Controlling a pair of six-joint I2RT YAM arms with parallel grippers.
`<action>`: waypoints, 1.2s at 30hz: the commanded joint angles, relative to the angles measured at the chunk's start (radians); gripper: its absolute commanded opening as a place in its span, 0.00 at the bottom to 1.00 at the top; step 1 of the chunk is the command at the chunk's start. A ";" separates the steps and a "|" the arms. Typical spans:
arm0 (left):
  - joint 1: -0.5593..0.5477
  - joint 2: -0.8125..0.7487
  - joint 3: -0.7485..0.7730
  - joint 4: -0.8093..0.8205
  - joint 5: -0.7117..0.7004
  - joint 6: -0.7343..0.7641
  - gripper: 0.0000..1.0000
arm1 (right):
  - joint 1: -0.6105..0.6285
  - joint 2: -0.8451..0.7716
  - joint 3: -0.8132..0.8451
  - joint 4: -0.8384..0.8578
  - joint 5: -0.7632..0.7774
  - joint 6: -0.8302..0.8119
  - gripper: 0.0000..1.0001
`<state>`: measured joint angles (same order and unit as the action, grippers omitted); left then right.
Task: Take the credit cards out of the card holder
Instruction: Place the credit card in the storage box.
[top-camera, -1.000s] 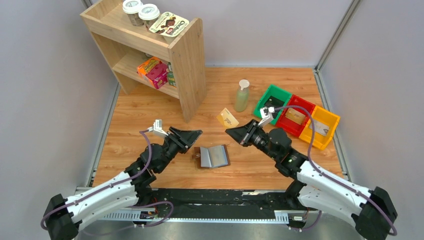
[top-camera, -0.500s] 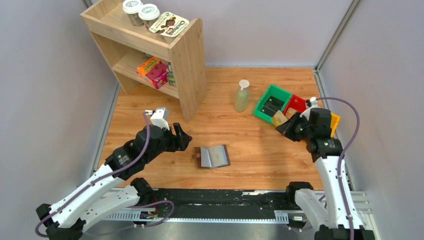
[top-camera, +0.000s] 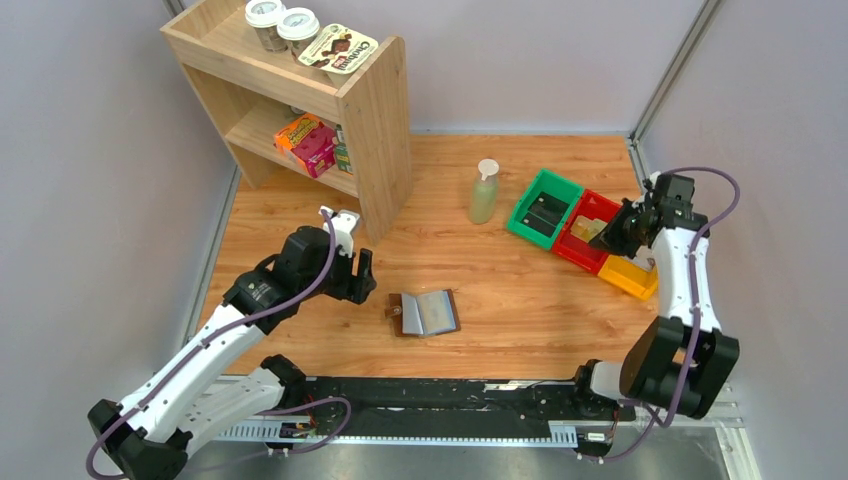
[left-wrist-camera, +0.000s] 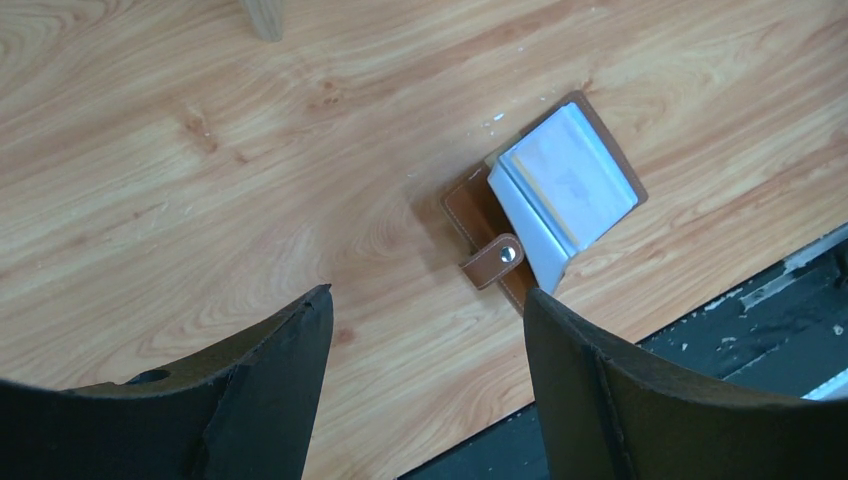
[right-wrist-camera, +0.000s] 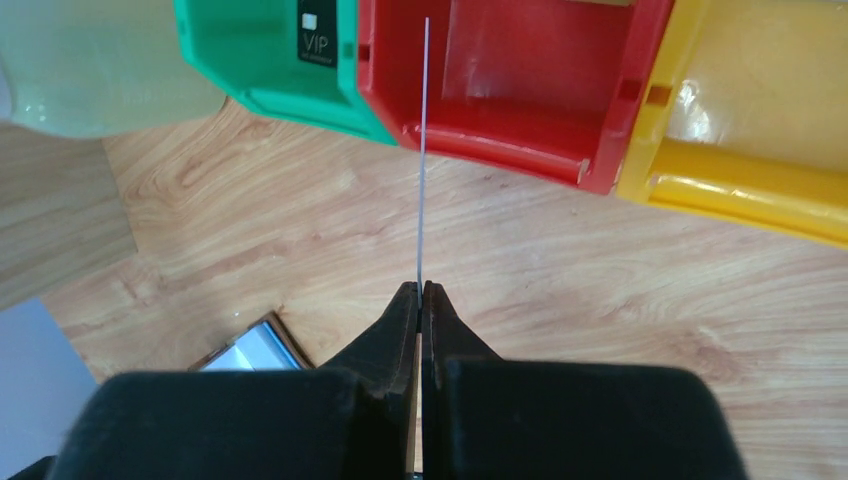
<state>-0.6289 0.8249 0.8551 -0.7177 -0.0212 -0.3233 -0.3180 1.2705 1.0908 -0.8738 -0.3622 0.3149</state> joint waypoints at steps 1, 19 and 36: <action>0.029 -0.018 -0.014 0.023 0.024 0.090 0.77 | -0.020 0.114 0.093 0.010 -0.014 -0.053 0.00; 0.055 -0.063 -0.033 0.023 -0.031 0.093 0.77 | -0.023 0.526 0.296 0.068 -0.133 -0.097 0.00; 0.058 -0.052 -0.033 0.043 -0.016 0.070 0.77 | -0.007 0.350 0.323 -0.022 0.236 -0.057 0.64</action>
<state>-0.5751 0.7738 0.8227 -0.7136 -0.0460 -0.2550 -0.3367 1.7561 1.3670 -0.8780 -0.2546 0.2405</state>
